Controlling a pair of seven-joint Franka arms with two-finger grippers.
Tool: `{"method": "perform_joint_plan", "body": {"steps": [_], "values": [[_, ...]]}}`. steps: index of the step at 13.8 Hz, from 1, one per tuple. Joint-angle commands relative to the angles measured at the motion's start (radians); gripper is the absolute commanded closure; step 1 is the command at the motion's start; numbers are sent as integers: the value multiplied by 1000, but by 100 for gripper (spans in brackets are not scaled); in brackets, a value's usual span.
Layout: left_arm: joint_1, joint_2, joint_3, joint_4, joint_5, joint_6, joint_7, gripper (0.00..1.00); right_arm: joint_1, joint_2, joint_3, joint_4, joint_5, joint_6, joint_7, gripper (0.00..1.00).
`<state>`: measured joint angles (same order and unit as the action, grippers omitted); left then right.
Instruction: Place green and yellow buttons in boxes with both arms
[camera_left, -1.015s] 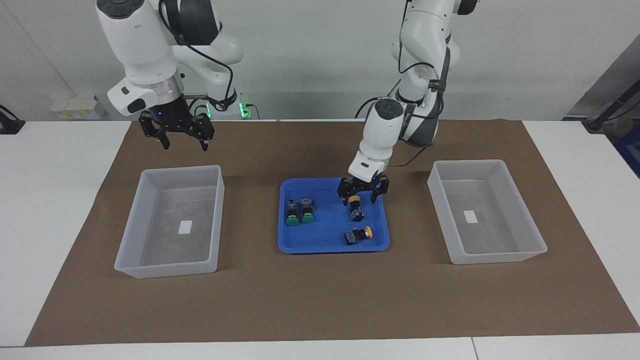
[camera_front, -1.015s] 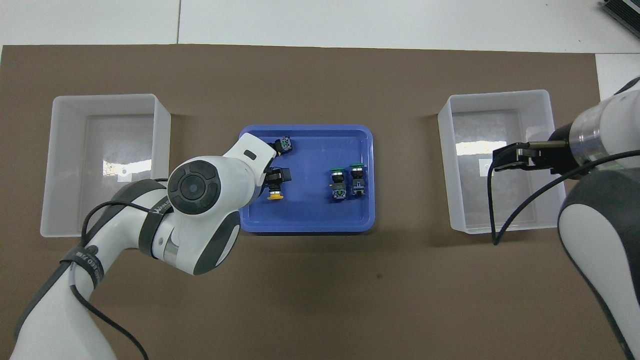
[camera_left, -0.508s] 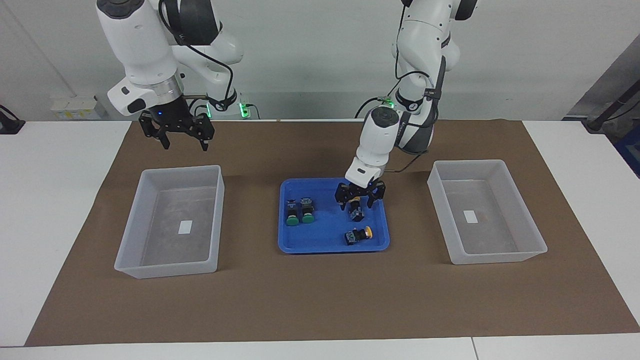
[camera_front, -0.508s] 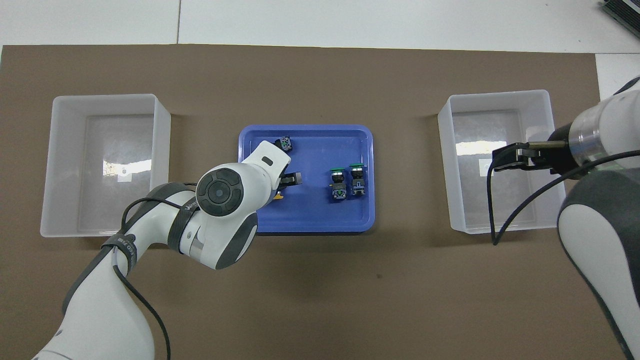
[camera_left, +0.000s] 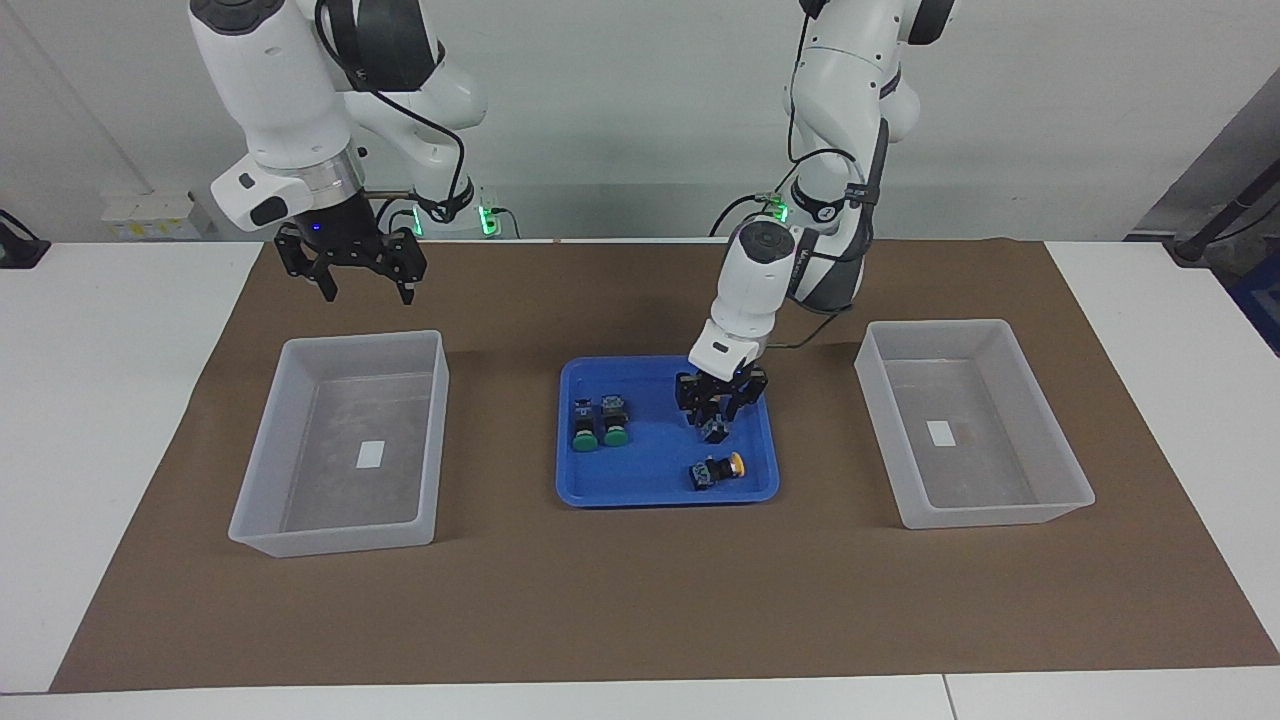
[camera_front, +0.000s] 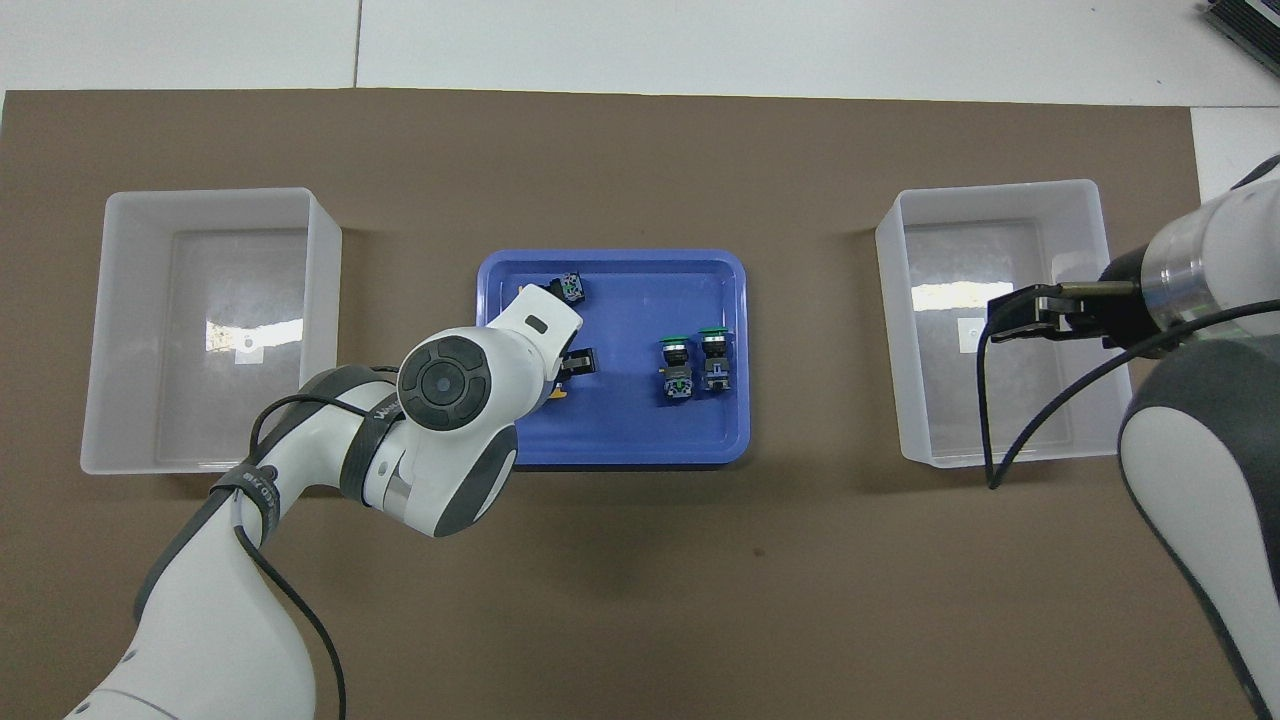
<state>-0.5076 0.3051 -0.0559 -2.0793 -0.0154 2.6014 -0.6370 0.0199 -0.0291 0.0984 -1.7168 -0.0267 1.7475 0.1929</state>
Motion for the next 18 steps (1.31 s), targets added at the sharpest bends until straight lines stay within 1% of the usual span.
{"method": "perform_joint_plan", "body": {"steps": [1,3,5,7,8,9,12,14,15,17,18], "values": [[-19,-4,16,-16,-8,17,8,53,11,-19,0,-59,22,58,29,0],[-19,-4,16,-15,-8,13,8,69,44,-14,0,-108,22,131,74,0],[-19,-4,16,-6,-8,5,7,81,93,1,0,-150,22,206,129,0],[-17,-4,18,1,-8,3,5,97,142,35,0,-165,22,266,175,0],[-12,-9,18,4,-8,-1,5,100,155,63,0,-167,22,289,186,0],[-6,-17,18,20,-8,-27,7,100,182,92,0,-165,22,323,218,0],[32,-43,18,117,-8,-203,8,100,253,194,-2,-170,18,440,301,0],[75,-70,18,172,-8,-314,13,100,265,221,0,-199,8,501,342,0],[99,-76,16,201,-8,-352,14,100,288,228,0,-208,8,520,346,0],[142,-84,16,234,-9,-401,16,100,308,250,-2,-217,-1,536,347,0],[177,-96,15,234,-11,-426,17,100,310,256,-2,-222,-16,553,346,0]]}}
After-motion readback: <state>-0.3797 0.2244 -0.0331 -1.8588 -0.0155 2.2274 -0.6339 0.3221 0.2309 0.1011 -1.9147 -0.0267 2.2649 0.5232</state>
